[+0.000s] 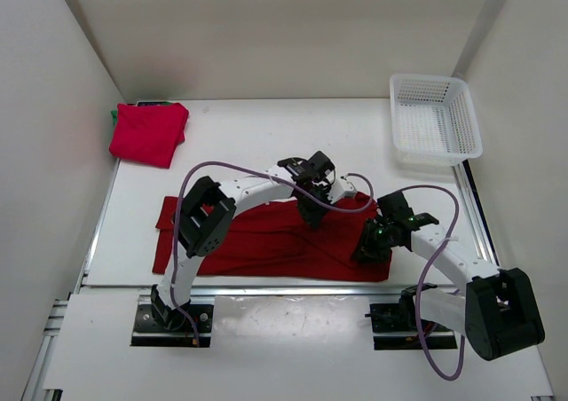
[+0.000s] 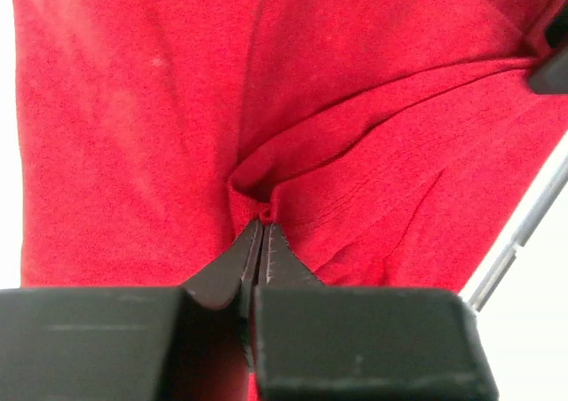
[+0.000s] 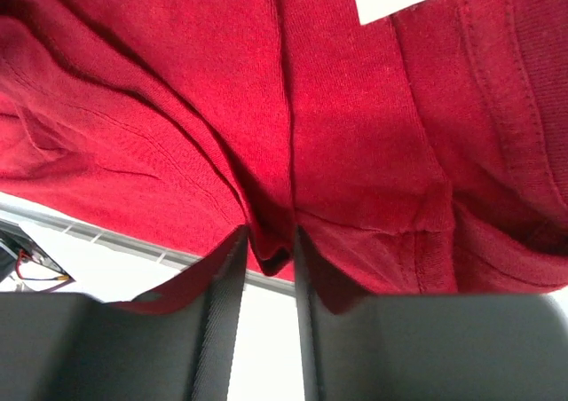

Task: Fold and stack the t-shirts
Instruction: Fold the other side of the tshirt into a rectangle

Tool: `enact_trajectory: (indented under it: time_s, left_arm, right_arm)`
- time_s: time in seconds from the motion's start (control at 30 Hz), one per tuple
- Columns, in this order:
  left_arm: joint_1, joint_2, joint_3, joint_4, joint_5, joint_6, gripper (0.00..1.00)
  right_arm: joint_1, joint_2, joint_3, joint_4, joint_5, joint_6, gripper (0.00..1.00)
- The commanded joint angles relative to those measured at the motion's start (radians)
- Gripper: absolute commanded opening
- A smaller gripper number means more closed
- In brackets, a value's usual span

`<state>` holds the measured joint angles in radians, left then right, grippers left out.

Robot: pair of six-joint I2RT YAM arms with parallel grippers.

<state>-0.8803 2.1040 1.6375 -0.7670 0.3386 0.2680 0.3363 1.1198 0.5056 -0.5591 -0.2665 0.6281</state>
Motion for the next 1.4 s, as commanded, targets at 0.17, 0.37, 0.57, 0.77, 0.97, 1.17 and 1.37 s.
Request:
enact_trajectory:
  time_s: [0.17, 0.37, 0.57, 0.77, 0.97, 1.17, 1.37]
  left_arm:
    - [-0.003, -0.073, 0.019, 0.002, 0.025, -0.010, 0.00]
    - [0.011, -0.162, -0.022, -0.008, 0.022, 0.016, 0.00]
    - [0.021, -0.262, -0.113, -0.005, 0.023, 0.037, 0.00]
    - [0.014, -0.315, -0.220, 0.024, 0.031, 0.042, 0.00]
    - [0.032, -0.288, -0.216, 0.090, 0.007, -0.015, 0.00]
    - [0.073, -0.262, -0.209, 0.201, -0.061, -0.134, 0.00]
    - [0.076, -0.253, -0.238, 0.258, -0.125, -0.168, 0.00]
  right_arm:
    - [0.006, -0.028, -0.009, -0.024, -0.039, 0.010, 0.00]
    - [0.052, -0.083, 0.010, -0.088, -0.054, 0.005, 0.00]
    - [0.151, -0.150, 0.036, -0.173, -0.085, 0.033, 0.00]
    - [0.191, -0.178, 0.030, -0.208, -0.119, 0.053, 0.00]
    - [0.051, -0.080, 0.111, -0.157, -0.125, -0.054, 0.00]
    - [-0.045, 0.125, 0.253, -0.061, -0.060, -0.177, 0.00]
    - [-0.109, 0.250, 0.343, -0.006, 0.006, -0.231, 0.00]
